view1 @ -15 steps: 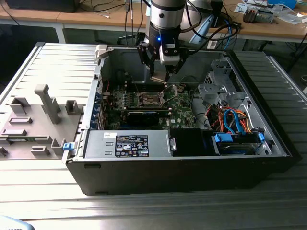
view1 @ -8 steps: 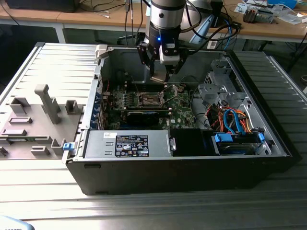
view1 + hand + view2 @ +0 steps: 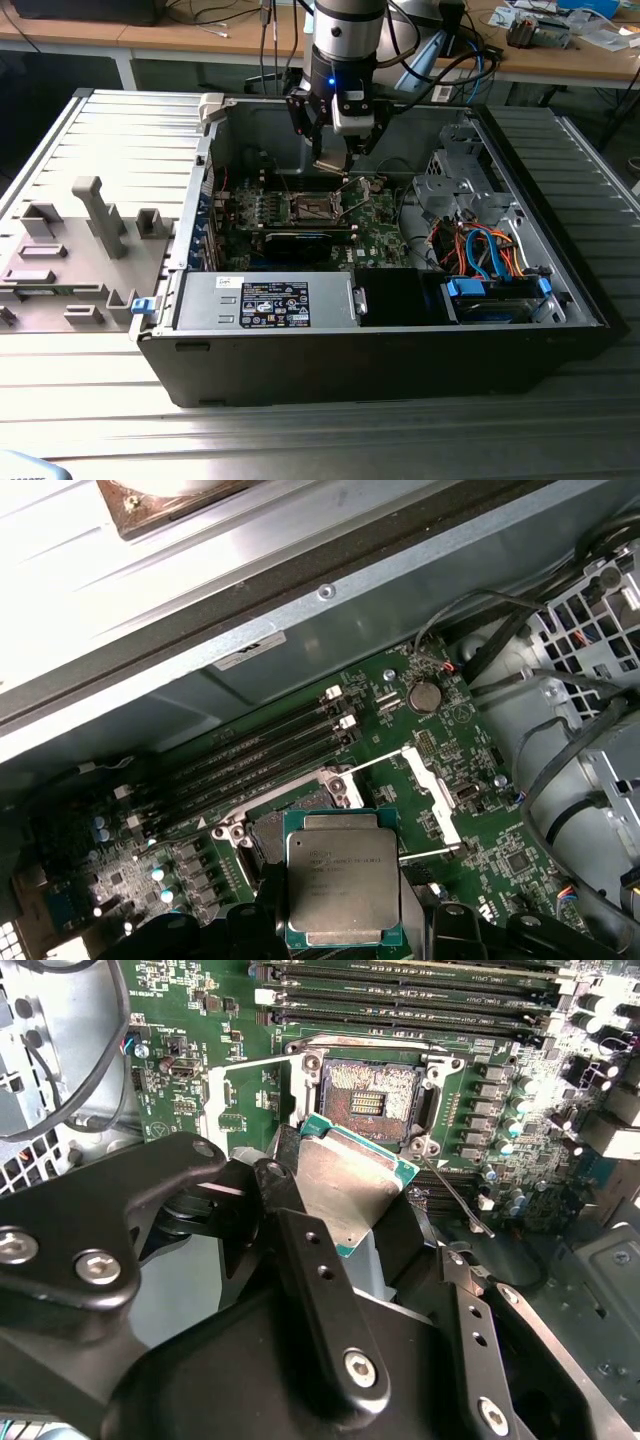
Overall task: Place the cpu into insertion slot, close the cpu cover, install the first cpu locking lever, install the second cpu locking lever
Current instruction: 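Place the cpu into insertion slot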
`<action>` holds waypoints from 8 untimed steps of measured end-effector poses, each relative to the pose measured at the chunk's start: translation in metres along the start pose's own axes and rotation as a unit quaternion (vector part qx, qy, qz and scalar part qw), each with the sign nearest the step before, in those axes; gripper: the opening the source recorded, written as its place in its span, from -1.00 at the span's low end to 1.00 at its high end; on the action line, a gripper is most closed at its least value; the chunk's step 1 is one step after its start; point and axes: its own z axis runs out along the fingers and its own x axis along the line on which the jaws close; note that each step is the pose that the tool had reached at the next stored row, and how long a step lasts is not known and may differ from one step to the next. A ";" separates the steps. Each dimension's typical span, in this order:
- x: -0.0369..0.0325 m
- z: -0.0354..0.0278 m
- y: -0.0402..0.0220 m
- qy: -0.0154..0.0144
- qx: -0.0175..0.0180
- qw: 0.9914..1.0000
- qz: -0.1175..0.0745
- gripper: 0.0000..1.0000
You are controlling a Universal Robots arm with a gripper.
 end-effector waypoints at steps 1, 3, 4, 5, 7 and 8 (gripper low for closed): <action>0.0000 0.0000 0.0000 0.000 0.000 1.000 0.000 0.09; 0.0000 0.0000 0.0000 0.000 0.000 1.000 0.001 0.09; 0.0000 0.0000 0.0000 0.000 0.000 1.000 0.001 0.09; 0.0000 0.0000 0.0000 0.000 0.000 1.000 0.002 0.09; 0.0000 0.0000 0.0000 0.000 0.000 1.000 0.002 0.09; 0.0000 0.0000 0.0000 0.000 0.000 1.000 0.003 0.09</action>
